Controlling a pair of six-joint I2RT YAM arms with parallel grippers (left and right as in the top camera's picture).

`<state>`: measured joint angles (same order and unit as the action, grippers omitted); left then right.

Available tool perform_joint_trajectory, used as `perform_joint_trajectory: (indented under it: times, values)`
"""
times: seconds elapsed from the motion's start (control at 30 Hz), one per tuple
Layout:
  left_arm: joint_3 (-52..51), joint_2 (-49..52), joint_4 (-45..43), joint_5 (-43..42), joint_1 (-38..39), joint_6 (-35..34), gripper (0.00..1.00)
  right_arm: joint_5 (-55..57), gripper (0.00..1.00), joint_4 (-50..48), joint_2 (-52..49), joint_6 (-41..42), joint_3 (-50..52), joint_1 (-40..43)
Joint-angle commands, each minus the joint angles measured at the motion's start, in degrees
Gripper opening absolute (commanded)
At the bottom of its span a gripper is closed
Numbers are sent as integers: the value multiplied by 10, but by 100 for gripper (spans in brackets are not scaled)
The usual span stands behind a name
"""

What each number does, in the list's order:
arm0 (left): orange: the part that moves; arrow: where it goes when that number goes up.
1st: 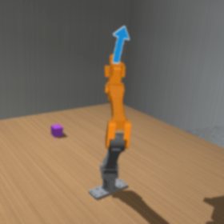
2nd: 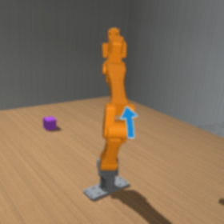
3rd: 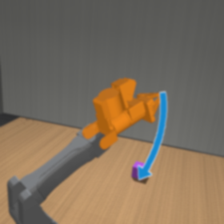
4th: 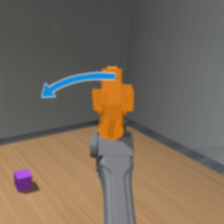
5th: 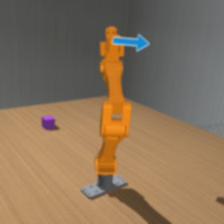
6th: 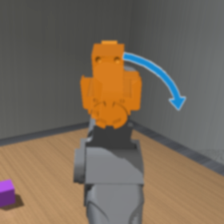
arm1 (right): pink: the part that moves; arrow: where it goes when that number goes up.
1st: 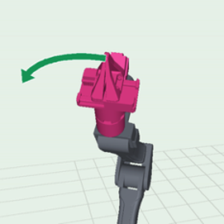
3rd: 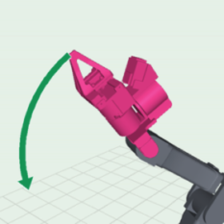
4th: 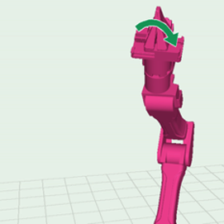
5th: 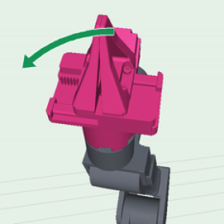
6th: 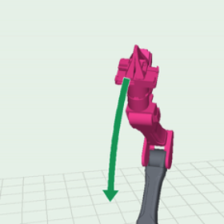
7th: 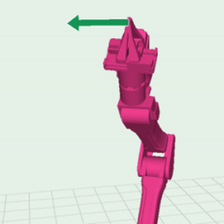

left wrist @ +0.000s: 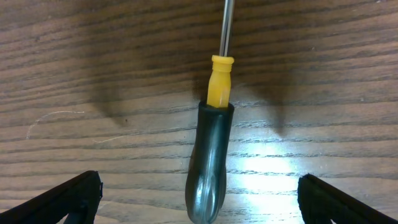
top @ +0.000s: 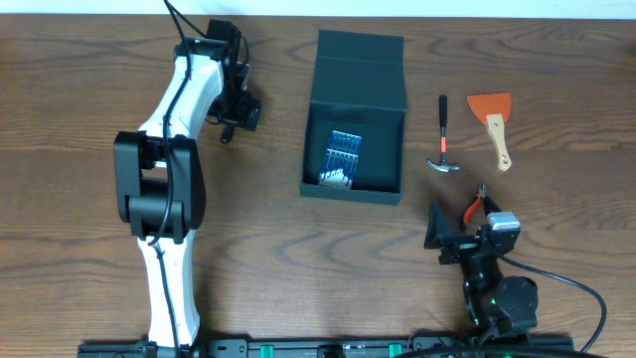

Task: Pack container
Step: 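Grasp the yellow-black screwdriver handle with the left gripper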

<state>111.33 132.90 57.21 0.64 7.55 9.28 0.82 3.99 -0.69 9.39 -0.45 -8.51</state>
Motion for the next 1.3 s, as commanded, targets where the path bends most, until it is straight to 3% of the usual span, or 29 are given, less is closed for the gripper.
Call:
perform_joint_trajectory:
  times: [0.0,1.27]
  values:
    - [-5,9,3,-29,-3,15,99,-2,99,2,4,-9,2,4]
    - [-54,9,-41,-47,-3,30,99,-2,99,2,4,-9,2,4]
